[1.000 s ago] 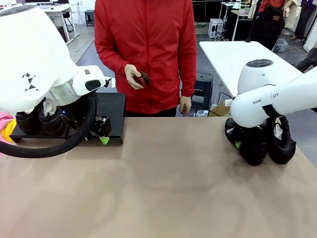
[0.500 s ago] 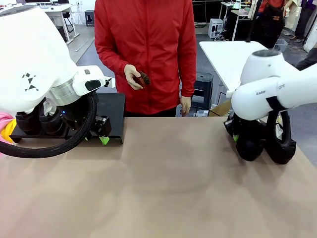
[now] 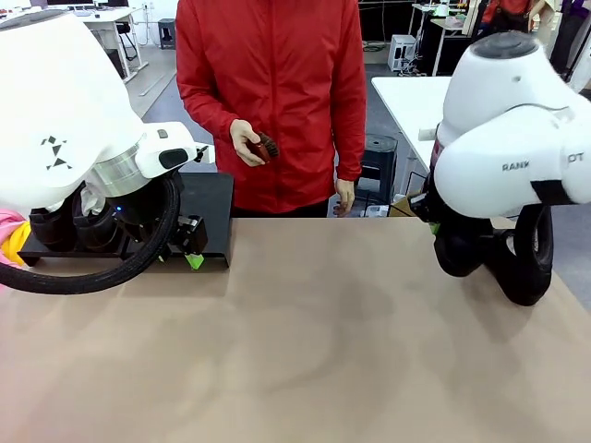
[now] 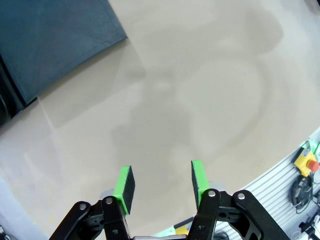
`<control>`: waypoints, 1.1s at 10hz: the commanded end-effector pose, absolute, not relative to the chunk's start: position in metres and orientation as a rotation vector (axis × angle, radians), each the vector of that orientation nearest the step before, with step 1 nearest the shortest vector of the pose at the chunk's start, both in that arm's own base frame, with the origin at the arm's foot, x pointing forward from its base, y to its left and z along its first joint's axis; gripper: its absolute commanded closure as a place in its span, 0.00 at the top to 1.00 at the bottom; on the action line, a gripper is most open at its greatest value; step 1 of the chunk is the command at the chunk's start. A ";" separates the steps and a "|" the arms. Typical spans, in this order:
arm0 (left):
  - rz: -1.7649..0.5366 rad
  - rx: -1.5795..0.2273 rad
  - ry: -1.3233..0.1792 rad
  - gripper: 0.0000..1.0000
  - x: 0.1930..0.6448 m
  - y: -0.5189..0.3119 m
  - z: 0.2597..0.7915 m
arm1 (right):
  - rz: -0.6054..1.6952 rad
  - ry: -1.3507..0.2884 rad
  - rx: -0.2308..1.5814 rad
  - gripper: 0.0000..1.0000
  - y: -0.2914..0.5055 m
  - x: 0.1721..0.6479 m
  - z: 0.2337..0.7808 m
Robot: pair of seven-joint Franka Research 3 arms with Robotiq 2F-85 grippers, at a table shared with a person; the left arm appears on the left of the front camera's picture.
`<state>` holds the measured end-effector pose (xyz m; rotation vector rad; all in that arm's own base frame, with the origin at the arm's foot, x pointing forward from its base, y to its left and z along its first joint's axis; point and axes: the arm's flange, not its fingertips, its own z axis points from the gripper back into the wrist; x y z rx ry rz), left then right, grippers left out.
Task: Organize the shoes by placing them on the stand.
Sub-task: Pick up one Shoe and place it in the middle of the table.
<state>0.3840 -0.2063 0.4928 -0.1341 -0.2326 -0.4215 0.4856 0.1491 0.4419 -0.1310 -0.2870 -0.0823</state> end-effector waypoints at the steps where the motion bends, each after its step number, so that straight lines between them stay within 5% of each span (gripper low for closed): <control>1: -0.414 -0.135 -0.228 0.61 0.383 -0.205 0.495 | -0.110 -0.255 -0.183 0.00 0.149 0.500 0.415; 11: -0.414 -0.135 -0.228 0.61 0.383 -0.205 0.495 | -0.058 -0.178 -0.212 0.00 0.134 0.525 0.380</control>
